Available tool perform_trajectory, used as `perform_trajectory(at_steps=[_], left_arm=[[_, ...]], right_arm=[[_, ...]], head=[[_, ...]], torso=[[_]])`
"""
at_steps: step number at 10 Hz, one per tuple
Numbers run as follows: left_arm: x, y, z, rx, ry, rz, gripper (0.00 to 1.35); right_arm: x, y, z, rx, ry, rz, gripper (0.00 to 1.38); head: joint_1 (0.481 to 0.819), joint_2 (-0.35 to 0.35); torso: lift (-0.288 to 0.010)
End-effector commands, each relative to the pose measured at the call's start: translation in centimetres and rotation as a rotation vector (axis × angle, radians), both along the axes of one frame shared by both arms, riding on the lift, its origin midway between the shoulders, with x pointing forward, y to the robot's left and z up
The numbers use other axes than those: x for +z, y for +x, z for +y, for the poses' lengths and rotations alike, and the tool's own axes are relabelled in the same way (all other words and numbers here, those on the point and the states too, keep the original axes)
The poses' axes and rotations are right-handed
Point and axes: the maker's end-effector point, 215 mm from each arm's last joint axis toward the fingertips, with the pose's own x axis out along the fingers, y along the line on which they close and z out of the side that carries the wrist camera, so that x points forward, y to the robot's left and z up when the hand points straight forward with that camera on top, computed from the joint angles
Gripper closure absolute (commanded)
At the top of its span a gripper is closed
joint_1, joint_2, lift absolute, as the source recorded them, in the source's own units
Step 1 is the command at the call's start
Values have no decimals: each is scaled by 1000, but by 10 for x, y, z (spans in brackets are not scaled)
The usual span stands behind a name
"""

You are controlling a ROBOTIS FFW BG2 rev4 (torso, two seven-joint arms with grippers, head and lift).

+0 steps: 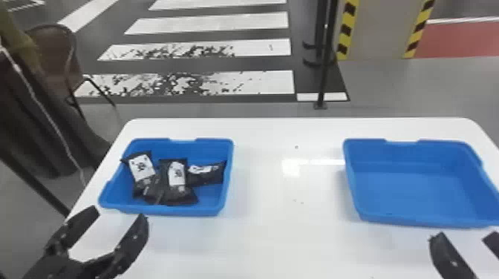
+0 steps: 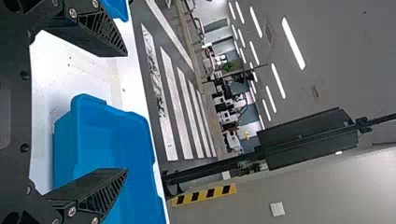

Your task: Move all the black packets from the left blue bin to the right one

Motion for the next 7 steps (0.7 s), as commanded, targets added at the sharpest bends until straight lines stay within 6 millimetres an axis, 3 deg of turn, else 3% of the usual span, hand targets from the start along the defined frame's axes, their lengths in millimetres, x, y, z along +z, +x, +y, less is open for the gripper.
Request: perform_trajectory(at_steps=[1, 7], left_arm=[[-2, 11, 2, 7, -2, -4, 148], [-37, 83, 19, 60, 6, 79, 145]], right_arm=[[-1, 0, 1, 1, 5, 1, 144], [-3, 1, 3, 3, 13, 3, 142]], head=[[695, 122], [695, 128]], torso=[[-140], [-140]])
